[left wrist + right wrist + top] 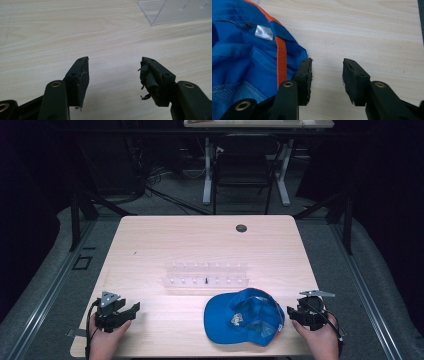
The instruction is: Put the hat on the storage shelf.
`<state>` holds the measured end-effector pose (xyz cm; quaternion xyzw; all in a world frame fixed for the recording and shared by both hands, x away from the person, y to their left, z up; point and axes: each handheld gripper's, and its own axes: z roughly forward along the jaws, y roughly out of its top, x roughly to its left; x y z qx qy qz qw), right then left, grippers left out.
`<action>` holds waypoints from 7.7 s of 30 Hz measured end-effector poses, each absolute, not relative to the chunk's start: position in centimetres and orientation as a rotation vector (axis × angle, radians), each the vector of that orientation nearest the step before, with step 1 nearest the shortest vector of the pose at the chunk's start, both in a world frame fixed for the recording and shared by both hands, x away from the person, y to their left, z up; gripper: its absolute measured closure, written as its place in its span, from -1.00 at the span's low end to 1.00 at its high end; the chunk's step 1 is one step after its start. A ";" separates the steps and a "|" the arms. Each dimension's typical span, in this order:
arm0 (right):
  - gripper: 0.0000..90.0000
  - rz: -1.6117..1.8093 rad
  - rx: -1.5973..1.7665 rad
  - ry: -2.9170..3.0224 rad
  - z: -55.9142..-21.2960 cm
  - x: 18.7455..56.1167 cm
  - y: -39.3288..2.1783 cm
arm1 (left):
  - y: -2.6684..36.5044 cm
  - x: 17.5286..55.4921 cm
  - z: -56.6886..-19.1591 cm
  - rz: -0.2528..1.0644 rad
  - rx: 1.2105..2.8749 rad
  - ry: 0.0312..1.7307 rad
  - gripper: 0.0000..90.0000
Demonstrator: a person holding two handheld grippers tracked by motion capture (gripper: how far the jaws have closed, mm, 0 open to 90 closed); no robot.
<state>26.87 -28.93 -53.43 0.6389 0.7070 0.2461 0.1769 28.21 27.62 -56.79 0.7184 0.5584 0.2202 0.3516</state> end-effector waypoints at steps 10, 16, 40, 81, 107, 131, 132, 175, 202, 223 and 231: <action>0.35 0.597 1.780 2.098 -53.0 27.4 -28.1 | 27.5 28.2 -56.8 0.568 1.869 1.440 -0.10; 0.33 0.541 1.831 2.144 -52.9 28.2 -28.2 | 27.4 28.2 -56.9 0.565 1.870 1.436 -0.10; 0.56 0.504 2.156 2.195 -54.3 31.4 -27.3 | 27.3 28.3 -56.9 0.570 1.888 1.436 -0.06; 0.98 0.435 2.126 2.296 -51.9 32.2 -27.7 | 27.4 28.3 -57.0 0.559 1.882 1.436 -0.05; 0.99 0.559 2.119 2.335 -45.7 32.1 -29.3 | 27.4 28.3 -57.0 0.550 1.888 1.440 -0.05; 1.00 0.805 2.262 2.414 -42.8 32.7 -28.8 | 27.5 28.2 -56.9 0.552 1.886 1.439 -0.05; 1.00 0.818 2.276 2.402 -42.7 32.7 -28.8 | 27.5 28.2 -56.9 0.552 1.886 1.439 -0.05; 1.00 1.010 2.187 2.434 -31.6 33.4 -24.3 | 27.5 28.1 -56.9 0.547 1.881 1.439 -0.05; 1.00 1.128 2.158 2.375 -26.4 34.6 -23.3 | 27.4 28.2 -56.9 0.546 1.892 1.432 -0.05; 1.00 1.275 2.129 2.352 -24.0 37.4 -20.0 | 27.3 28.2 -56.9 0.543 1.894 1.426 -0.05; 1.00 1.373 2.115 2.354 -24.3 39.0 -17.7 | 27.2 28.2 -56.9 0.537 1.899 1.417 -0.04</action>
